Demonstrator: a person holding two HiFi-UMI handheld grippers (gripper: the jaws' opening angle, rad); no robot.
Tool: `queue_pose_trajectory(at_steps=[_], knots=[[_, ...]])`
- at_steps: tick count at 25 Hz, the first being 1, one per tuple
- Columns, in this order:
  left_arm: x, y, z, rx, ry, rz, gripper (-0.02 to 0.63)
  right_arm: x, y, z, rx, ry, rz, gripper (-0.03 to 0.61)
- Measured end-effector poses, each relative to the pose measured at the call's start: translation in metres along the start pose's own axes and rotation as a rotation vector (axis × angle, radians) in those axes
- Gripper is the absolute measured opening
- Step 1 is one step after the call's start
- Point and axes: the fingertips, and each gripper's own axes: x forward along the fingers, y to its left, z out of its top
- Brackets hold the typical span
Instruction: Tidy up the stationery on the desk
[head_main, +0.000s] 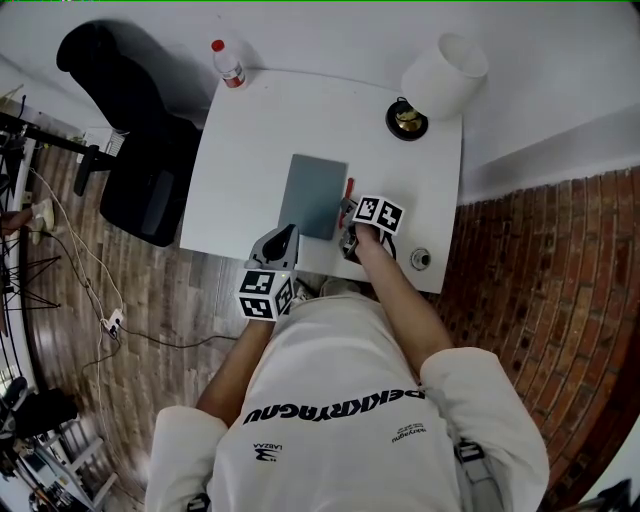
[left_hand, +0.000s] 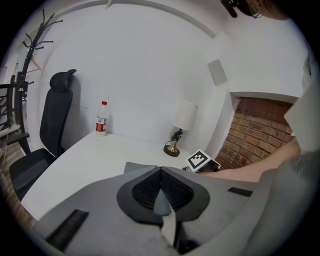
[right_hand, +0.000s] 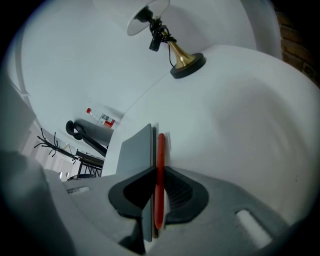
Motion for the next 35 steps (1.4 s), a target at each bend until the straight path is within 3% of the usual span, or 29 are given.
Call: queue_pose_trajectory(at_steps=[5, 15, 23, 35], knots=[[0.001, 0.002, -0.003, -0.008, 0.005, 0.001, -0.002, 0.001, -0.001, -0.002, -0.062, 0.008, -0.011, 0.050], [0.001, 0.003, -0.004, -0.023, 0.005, -0.010, -0.002, -0.002, -0.002, -0.002, -0.028, 0.001, 0.014, 0.066], [0.002, -0.001, -0.004, -0.022, 0.002, -0.020, -0.003, -0.026, 0.003, 0.005, -0.080, -0.043, 0.050, 0.064], [0.002, -0.006, 0.004, -0.002, -0.016, -0.019, -0.002, -0.109, 0.067, 0.023, -0.368, -0.240, 0.163, -0.003]])
